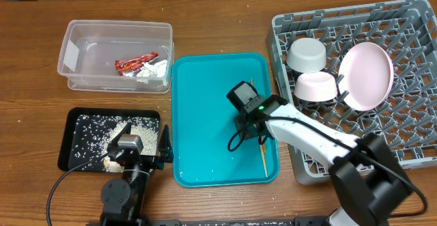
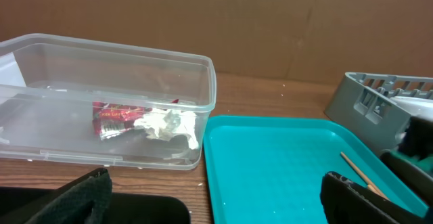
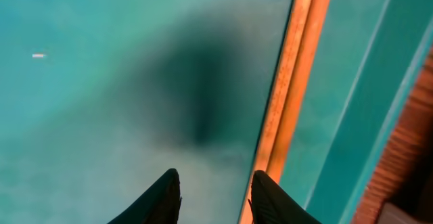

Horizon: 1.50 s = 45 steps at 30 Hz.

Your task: Sort waste into correct bins and load items into the dishwasher

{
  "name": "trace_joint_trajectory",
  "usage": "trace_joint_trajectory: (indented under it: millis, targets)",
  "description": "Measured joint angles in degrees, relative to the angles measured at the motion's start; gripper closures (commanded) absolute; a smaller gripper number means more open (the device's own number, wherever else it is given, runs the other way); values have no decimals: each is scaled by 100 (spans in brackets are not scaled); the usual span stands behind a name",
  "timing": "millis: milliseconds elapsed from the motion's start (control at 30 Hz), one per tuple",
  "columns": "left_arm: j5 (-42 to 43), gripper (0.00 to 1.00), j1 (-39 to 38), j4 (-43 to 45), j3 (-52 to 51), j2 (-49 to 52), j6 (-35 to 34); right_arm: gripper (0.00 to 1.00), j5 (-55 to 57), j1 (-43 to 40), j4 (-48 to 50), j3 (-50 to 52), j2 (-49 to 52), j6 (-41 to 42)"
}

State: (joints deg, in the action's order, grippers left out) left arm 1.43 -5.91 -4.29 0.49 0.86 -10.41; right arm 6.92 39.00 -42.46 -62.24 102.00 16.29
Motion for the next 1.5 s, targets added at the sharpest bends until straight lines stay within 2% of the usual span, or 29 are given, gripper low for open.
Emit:
trace_joint_trajectory:
  millis: [200,267,500,533,800,1033,1500]
  targets:
    - [0,0,0,0,0,0,0,67,101,0,44,0,275,-2]
    - [0,0,0,0,0,0,0,71,105,0,39,0,275,-2]
    - [0,0,-2,0,0,0,2,69,131,2,-245,-11,245,-4]
    - [0,0,-2,0,0,0,0,66,133,4,-302,-11,203,0]
    - [0,0,-2,0,0,0,0,64,173,-120,-319,-76,-356,15]
    - [0,0,0,0,0,0,2,64,238,-417,-232,-81,-280,15]
    - [0,0,-2,0,0,0,2,63,81,-481,-66,-81,184,20]
